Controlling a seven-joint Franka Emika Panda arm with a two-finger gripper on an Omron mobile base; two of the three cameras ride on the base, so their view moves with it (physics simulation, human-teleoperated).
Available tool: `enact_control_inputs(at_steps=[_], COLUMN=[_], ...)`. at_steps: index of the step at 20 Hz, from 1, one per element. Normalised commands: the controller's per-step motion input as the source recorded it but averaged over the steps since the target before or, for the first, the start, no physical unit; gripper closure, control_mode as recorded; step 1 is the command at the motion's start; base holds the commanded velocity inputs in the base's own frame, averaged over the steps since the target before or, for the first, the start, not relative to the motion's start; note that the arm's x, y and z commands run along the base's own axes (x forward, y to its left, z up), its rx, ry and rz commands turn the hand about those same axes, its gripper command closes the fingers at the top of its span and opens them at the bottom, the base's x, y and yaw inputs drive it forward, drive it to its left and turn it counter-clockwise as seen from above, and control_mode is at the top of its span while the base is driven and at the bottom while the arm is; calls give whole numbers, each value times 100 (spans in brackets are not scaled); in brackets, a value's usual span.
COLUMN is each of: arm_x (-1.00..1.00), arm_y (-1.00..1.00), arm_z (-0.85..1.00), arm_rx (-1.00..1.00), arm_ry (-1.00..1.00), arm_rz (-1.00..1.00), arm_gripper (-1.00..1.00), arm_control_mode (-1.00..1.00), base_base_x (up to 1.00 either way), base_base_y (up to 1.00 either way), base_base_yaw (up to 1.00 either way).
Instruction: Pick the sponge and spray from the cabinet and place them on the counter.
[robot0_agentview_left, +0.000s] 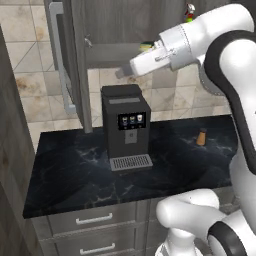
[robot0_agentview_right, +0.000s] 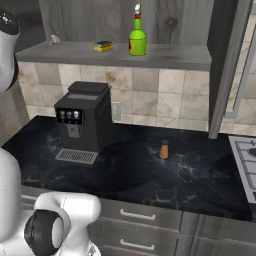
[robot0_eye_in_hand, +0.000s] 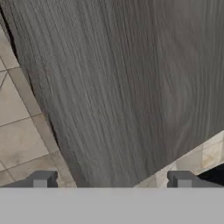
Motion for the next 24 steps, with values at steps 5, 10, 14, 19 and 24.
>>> enact_control_inputs(at_steps=[5,10,14,19,24], arm_x=[-43,-21,-7,0,0], arm_y=[-56,-63,-61,-45,-48], arm_z=[0,3,8,5,1], arm_rx=[0,0,-1,-3,-4], arm_ry=[-30,-20,-14,-7,-7], arm_rz=[-3,-11,-18,-29,-33], arm_gripper=[-100,-100,-100,-100,-100], arm_control_mode=[-100,-100,-100,-100,-100], base_base_x=[0,0,0,0,0], base_base_y=[0,0,0,0,0], base_base_yaw=[0,0,0,0,0])
